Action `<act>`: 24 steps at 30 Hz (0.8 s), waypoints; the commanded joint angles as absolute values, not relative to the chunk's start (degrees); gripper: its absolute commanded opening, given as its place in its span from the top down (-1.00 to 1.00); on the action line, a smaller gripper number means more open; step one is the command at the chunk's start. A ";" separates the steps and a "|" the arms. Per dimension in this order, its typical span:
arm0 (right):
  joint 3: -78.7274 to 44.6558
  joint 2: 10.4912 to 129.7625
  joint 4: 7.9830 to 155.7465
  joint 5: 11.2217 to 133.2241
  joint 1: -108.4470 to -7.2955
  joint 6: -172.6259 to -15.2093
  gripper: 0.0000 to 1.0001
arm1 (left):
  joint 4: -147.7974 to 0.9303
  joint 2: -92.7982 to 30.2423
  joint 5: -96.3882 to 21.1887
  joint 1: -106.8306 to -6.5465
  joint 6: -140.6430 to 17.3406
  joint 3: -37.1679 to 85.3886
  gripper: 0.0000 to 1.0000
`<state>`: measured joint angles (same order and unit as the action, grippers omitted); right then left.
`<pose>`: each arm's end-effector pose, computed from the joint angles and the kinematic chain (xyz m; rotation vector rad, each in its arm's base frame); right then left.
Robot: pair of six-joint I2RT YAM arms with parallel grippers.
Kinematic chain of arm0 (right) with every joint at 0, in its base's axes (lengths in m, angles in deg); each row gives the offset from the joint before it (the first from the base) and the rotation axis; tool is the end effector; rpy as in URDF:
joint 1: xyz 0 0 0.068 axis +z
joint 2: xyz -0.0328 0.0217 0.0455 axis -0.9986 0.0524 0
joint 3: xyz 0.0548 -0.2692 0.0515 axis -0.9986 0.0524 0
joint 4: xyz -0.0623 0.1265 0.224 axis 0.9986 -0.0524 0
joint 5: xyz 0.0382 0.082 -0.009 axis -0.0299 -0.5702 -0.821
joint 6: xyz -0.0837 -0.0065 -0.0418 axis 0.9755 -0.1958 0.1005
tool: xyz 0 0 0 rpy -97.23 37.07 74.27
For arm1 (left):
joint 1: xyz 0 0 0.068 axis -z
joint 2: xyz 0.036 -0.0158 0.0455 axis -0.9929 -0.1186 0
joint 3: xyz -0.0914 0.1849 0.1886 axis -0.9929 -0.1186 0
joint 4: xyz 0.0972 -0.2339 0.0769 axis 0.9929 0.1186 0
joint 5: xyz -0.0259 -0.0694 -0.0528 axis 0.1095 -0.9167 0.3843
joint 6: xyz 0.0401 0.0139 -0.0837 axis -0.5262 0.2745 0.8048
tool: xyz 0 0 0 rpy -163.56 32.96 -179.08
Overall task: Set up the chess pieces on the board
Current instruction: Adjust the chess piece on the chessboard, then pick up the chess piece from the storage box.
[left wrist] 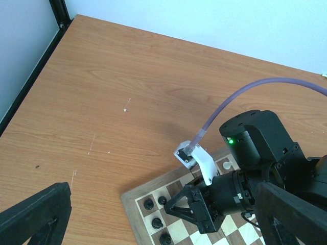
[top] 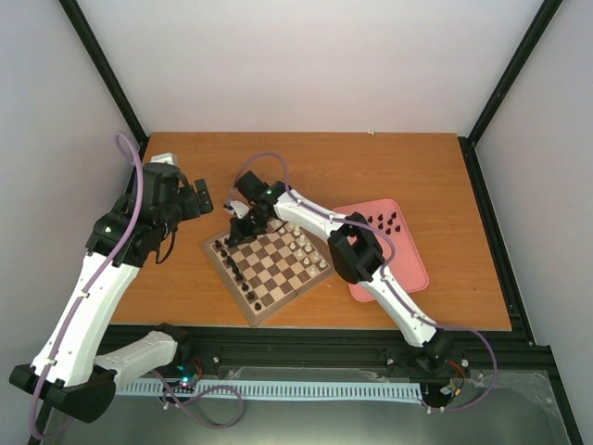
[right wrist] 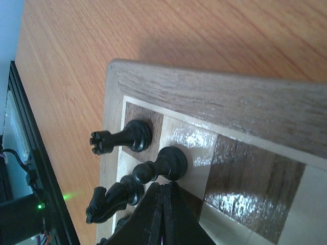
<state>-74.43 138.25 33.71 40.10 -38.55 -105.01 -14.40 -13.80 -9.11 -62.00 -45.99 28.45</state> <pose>0.3355 0.4601 0.1146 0.9767 -2.7024 -1.2153 0.2090 -0.0498 0.3838 -0.3036 2.1721 -0.0783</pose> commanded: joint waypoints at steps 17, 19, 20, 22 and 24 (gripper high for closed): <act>-73.20 136.16 29.70 46.21 -39.84 -102.84 0.94 | -15.88 -13.38 -9.10 -62.27 -46.25 28.93 -1.00; -73.19 135.27 29.35 47.74 -40.25 -102.75 0.94 | -16.03 -13.21 -9.10 -62.25 -46.25 28.93 -0.99; -73.20 134.72 29.18 48.50 -40.38 -102.64 0.94 | -15.98 -13.25 -9.12 -62.26 -46.29 28.93 -1.00; -73.29 133.65 29.11 49.66 -40.70 -102.43 0.94 | -15.95 -13.03 -9.19 -62.20 -46.29 28.93 -0.99; -73.75 132.65 28.80 50.49 -40.99 -102.25 0.94 | -15.93 -12.92 -9.30 -62.26 -46.25 28.86 -0.99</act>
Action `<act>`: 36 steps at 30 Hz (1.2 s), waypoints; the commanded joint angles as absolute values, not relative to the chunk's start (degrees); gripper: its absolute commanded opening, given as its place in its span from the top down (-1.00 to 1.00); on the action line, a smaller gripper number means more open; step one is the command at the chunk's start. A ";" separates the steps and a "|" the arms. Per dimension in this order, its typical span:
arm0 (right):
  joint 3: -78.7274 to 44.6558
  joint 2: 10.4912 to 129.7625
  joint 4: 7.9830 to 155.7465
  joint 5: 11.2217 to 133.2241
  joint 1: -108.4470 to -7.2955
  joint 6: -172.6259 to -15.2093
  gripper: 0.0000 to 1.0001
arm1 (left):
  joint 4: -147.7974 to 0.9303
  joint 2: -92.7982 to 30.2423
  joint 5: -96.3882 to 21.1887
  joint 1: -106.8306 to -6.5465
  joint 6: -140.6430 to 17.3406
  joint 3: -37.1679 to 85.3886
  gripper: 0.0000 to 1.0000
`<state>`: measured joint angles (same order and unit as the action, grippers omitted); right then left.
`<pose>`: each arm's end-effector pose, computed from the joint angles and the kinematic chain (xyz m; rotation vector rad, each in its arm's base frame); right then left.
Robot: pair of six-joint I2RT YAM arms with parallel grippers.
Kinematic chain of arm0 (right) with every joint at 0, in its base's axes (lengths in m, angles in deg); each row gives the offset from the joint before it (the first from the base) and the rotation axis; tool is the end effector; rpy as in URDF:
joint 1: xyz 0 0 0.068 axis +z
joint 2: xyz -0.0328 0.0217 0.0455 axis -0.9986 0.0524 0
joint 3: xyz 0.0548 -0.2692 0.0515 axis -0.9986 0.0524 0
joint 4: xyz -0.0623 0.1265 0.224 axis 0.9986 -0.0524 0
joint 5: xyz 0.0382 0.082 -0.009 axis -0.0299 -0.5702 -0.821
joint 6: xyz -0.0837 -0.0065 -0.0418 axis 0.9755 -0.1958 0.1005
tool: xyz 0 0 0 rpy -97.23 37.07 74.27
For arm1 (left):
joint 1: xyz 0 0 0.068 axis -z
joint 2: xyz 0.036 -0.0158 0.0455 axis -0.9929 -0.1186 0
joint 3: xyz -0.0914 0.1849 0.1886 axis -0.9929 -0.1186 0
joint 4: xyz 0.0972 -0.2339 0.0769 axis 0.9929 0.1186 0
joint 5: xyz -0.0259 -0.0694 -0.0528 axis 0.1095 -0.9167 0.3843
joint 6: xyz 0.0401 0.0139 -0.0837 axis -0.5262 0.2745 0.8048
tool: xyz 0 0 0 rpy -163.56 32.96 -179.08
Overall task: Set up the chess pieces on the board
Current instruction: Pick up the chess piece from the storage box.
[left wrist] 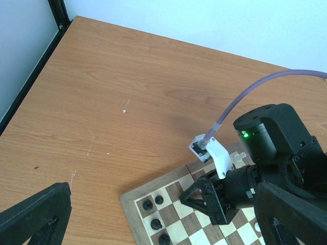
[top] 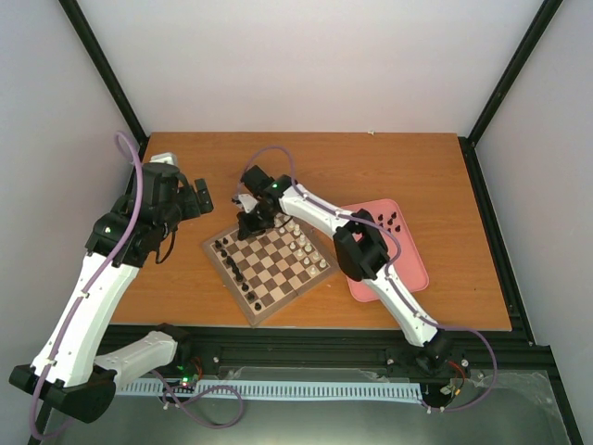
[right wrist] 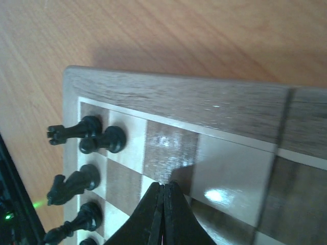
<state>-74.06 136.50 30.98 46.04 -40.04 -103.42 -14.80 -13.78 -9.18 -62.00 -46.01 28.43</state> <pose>0.3491 0.4428 0.1216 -0.9476 2.7558 1.0730 0.2095 -0.0501 0.3846 -0.3034 2.1662 -0.0830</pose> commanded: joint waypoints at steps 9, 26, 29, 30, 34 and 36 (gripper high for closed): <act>-76.02 123.59 23.50 55.21 -42.73 -99.71 0.50 | -16.89 -12.14 -9.06 -62.23 -46.25 28.85 -0.99; -49.15 106.64 14.14 79.98 -67.78 -104.09 -0.01 | -16.94 -10.52 -11.18 -62.26 -45.90 29.43 -0.99; -42.59 105.30 16.66 81.05 -69.32 -103.32 -0.05 | -16.49 -10.71 -11.52 -62.25 -45.66 29.66 -0.99; -40.93 105.17 17.30 81.37 -69.58 -103.10 -0.05 | -16.42 -10.66 -11.64 -62.21 -45.57 29.62 -0.99; -37.27 105.18 20.12 81.56 -69.64 -102.26 -0.05 | -16.45 -10.78 -12.33 -62.24 -45.24 29.27 -0.99; -36.96 105.63 20.61 82.43 -69.80 -102.13 -0.05 | -16.48 -10.95 -12.65 -62.27 -45.00 29.19 -1.00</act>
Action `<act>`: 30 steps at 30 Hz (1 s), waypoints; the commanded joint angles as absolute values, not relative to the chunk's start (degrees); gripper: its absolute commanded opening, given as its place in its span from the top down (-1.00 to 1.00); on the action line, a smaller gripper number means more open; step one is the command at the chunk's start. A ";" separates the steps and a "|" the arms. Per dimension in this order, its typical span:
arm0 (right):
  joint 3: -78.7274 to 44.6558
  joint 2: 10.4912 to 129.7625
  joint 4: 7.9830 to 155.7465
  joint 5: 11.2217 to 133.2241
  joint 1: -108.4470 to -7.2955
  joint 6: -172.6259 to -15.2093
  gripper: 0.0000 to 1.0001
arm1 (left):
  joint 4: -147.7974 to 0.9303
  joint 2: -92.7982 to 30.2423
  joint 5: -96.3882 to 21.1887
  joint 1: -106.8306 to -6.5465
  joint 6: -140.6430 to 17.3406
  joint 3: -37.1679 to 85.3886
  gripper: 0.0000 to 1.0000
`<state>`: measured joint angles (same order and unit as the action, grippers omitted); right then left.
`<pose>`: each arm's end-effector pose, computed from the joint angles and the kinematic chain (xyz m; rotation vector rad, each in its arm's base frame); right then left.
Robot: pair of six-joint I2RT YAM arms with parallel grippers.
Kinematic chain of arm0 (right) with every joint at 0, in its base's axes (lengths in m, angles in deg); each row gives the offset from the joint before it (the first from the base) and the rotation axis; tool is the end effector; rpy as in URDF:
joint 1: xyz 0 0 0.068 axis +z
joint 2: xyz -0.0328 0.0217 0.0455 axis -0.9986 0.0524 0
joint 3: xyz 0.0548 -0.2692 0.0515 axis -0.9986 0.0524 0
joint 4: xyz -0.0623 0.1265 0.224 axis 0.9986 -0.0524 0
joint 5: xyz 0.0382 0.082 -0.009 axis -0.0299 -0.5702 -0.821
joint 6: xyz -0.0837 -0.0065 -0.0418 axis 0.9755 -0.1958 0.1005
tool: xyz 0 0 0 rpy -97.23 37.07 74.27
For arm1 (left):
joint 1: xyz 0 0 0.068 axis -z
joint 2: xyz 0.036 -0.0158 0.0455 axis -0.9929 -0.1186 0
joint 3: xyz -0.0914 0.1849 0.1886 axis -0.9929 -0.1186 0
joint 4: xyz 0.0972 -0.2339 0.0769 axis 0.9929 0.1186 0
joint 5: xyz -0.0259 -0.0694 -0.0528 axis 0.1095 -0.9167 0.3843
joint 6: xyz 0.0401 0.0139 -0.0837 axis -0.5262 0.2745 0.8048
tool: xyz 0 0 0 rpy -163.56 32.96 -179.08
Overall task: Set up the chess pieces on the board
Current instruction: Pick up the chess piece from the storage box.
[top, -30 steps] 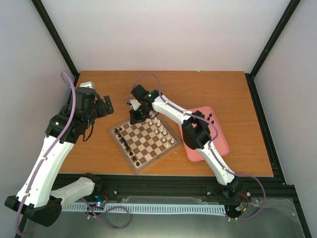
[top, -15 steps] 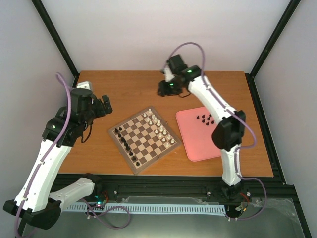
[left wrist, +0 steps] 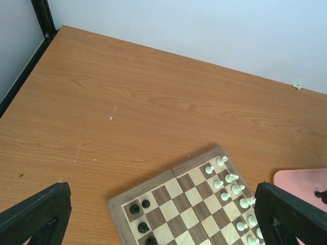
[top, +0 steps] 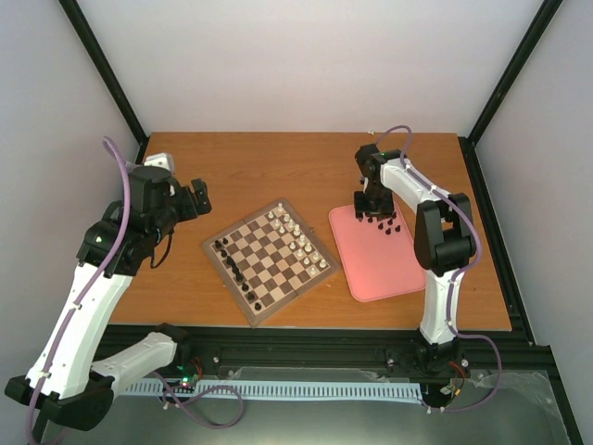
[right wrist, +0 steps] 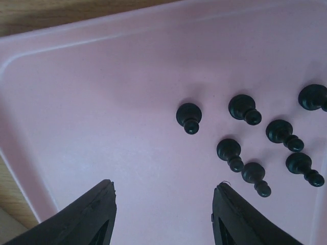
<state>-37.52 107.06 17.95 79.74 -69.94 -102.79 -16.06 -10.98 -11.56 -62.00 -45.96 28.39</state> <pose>0.3919 0.1204 0.1574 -0.0370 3.0818 0.0303 0.1985 -0.0494 0.3957 -0.2898 2.1156 -0.1616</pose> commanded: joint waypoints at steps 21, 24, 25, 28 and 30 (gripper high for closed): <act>-36.72 112.00 24.55 80.89 -72.64 -99.34 0.30 | -16.22 -11.60 -12.80 -62.26 -42.94 29.10 -0.99; -36.91 112.56 24.81 80.69 -72.81 -99.05 0.36 | -16.11 -11.70 -12.81 -62.25 -42.82 29.06 -0.99; -36.94 112.81 24.80 80.58 -72.86 -98.90 0.38 | -16.08 -11.72 -12.88 -62.25 -42.78 29.18 -0.99; -36.68 113.23 24.95 80.44 -72.92 -98.88 0.47 | -16.05 -11.81 -12.89 -62.25 -42.73 29.28 -1.00; -36.56 113.44 25.13 80.21 -72.86 -98.75 0.49 | -16.01 -11.82 -12.92 -62.27 -42.54 29.20 -1.00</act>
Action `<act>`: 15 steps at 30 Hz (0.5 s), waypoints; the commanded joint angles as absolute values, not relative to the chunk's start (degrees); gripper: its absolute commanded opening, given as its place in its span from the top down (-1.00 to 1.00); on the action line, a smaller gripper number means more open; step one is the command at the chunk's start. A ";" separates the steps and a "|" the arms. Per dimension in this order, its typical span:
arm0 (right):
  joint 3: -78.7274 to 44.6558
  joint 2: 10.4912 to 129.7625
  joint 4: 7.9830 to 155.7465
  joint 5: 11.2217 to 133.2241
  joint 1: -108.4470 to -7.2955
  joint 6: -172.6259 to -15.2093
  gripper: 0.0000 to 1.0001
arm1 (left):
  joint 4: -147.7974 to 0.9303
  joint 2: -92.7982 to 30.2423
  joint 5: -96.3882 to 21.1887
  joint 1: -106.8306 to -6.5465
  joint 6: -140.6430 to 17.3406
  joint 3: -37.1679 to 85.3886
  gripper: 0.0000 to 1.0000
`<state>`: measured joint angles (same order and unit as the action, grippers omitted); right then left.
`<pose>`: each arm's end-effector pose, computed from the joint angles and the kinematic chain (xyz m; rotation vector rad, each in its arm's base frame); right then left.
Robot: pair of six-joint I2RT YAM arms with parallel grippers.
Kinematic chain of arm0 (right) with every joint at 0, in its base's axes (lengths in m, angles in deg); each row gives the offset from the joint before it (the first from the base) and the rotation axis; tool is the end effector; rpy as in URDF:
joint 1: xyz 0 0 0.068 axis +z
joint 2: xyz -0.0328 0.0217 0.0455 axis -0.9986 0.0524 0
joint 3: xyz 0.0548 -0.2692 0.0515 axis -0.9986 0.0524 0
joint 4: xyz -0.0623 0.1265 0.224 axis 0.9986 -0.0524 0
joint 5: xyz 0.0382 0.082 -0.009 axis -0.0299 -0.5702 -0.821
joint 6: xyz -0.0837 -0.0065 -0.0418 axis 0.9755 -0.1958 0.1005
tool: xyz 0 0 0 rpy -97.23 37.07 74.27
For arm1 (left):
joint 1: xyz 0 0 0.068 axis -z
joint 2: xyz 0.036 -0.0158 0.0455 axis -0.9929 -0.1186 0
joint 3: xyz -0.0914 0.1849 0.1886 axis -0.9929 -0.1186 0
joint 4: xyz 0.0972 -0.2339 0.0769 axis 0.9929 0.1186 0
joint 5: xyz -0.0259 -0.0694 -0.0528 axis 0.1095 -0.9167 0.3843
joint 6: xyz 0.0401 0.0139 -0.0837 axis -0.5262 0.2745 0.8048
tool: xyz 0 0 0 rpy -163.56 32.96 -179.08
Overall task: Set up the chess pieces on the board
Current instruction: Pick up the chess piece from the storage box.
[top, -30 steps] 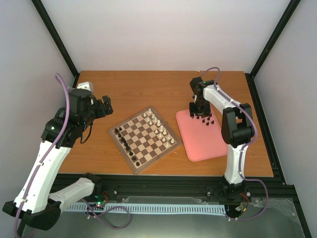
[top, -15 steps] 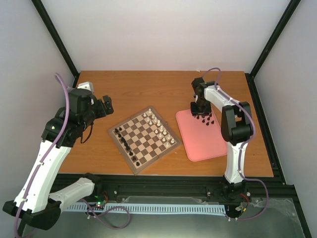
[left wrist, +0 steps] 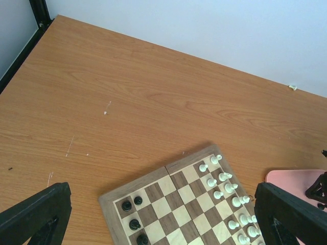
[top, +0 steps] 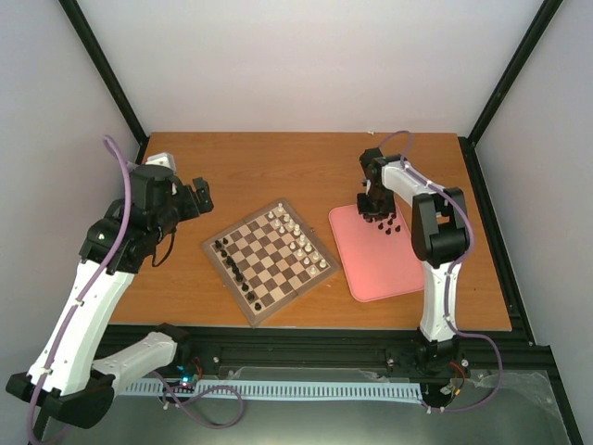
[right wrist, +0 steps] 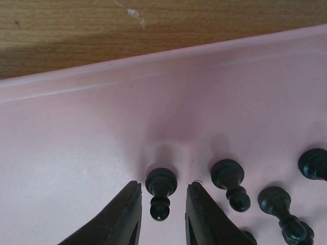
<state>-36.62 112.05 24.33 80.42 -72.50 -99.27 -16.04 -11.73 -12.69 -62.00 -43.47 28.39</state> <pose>0.4132 0.1060 0.1197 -0.0620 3.0695 0.0106 0.2017 -0.0523 0.3929 -0.3246 2.1297 -0.2004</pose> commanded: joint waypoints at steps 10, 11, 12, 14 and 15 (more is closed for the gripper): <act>-36.66 111.24 25.31 81.30 -72.90 -98.88 0.94 | -15.99 -11.86 -14.07 -62.22 -42.73 29.37 -0.99; -36.70 110.49 25.14 81.61 -72.90 -98.88 0.94 | -16.00 -11.79 -14.28 -62.23 -42.73 29.37 -0.99; -36.85 109.44 24.70 81.79 -72.87 -98.81 0.94 | -15.99 -11.78 -14.47 -62.21 -42.73 29.44 -0.99; -36.85 107.78 24.02 81.53 -72.81 -98.84 0.95 | -16.04 -11.64 -14.61 -62.20 -42.81 29.44 -0.99; -36.84 107.07 23.61 81.31 -72.72 -98.95 0.95 | -16.03 -11.63 -14.74 -62.23 -42.82 29.41 -1.00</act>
<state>-36.71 112.13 24.77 80.55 -72.52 -98.85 -16.04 -11.81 -13.68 -62.00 -43.39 28.39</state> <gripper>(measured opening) 0.068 0.997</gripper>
